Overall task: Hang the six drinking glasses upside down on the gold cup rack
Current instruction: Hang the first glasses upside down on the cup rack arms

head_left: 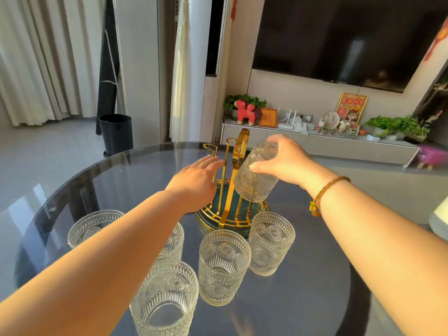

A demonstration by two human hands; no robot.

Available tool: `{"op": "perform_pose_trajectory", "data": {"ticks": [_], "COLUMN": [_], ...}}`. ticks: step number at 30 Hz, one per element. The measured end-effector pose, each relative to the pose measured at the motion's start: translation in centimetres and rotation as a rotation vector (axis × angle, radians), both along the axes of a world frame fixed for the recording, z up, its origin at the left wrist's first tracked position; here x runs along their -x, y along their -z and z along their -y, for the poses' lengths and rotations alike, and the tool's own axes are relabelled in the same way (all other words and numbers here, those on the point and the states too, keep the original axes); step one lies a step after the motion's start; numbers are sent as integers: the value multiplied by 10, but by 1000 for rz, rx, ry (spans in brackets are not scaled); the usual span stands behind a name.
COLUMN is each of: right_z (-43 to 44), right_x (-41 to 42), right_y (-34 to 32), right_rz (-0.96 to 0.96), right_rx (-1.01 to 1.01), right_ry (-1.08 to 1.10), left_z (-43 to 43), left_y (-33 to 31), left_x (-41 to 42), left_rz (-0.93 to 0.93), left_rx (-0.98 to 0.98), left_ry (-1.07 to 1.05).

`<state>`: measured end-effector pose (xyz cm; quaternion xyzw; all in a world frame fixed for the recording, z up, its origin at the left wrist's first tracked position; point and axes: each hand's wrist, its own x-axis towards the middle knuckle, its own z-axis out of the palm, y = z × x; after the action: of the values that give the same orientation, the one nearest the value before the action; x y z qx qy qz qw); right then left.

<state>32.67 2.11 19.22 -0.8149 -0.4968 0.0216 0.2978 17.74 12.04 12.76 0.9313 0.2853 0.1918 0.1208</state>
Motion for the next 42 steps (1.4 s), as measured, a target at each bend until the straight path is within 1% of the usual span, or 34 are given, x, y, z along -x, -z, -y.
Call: {"op": "perform_pose_trajectory", "data": {"ticks": [4,12,26,29,34,36,38,42], "right_z": [-12,-18,-22,-13,30,51,70,98], "right_x": [1,6,8,11,13,10,5,6], "right_y": [11,30,40,41,58,70,85,123], "right_rz": [-5,50,-51,-88,-108,-151,-217,-451], "right_rx": [41,107,57,-29,-288,-369,-400,-331], "right_ry": [-8,-28,-37,-31,-2,56,100,83], "left_z": [-5,-8,-10,-10,-8,-5,-3,0], "left_y": [3,9,14,15,13,11,9,5], "left_x": [-2,-3,-4,-3,-2,0,2,7], "left_rz": [36,65,105,103,89,80,69,32], "left_rx": [9,2,-20,-34,-48,-58,-71,-90], "left_ry": [-2,-10,-8,-9,-7,-4,-4,-17]}}
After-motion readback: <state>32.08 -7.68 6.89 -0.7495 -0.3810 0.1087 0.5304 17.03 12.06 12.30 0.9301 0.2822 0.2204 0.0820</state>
